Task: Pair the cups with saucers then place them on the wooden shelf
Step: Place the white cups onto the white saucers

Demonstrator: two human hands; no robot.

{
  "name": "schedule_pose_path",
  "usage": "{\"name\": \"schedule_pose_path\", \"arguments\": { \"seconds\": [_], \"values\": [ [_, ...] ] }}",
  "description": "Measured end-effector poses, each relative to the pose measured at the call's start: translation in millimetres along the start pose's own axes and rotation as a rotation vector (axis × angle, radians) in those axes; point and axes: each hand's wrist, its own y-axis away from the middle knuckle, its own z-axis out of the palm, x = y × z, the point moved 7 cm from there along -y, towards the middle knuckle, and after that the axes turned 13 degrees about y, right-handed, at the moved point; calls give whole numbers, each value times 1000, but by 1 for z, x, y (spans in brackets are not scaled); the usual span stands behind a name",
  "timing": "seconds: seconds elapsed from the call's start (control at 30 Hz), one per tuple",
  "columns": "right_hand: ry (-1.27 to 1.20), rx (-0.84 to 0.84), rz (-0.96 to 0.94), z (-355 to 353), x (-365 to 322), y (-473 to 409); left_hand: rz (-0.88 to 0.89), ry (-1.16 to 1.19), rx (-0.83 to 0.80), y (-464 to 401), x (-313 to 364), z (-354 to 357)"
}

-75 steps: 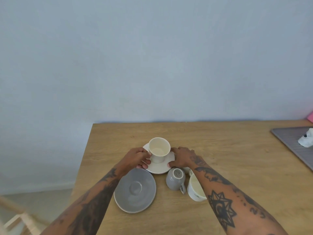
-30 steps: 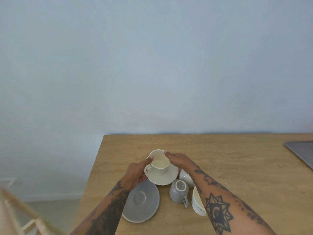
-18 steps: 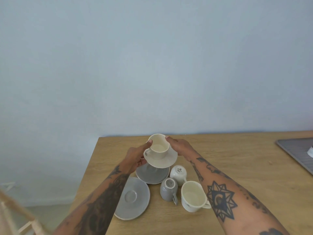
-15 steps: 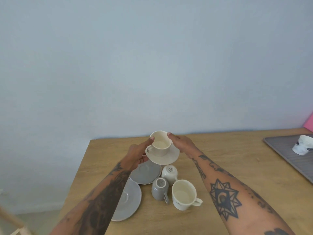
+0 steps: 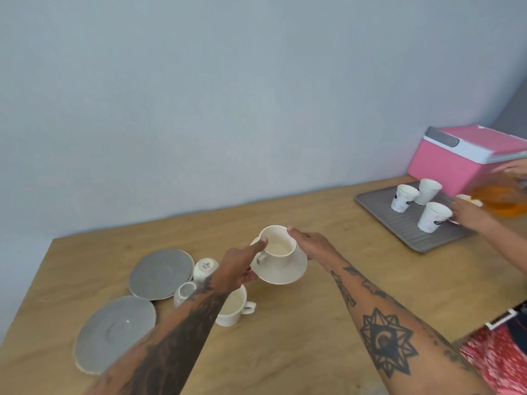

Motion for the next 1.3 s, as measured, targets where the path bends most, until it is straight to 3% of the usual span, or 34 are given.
{"name": "schedule_pose_path", "arguments": {
  "seconds": [0.3, 0.93, 1.17, 1.3],
  "values": [
    [-30, -89, 40, 15, 62, 4, 1, -80, 65, 18, -46, 22],
    [82, -132, 47, 24, 86, 33, -32, -115, 175, 30, -97, 28],
    [80, -108, 56, 33, 90, 37, -42, -207, 164, 37, -96, 26],
    [127, -39, 50, 23, 75, 32, -110, -387, 29, 52, -78, 38]
  ]
}}
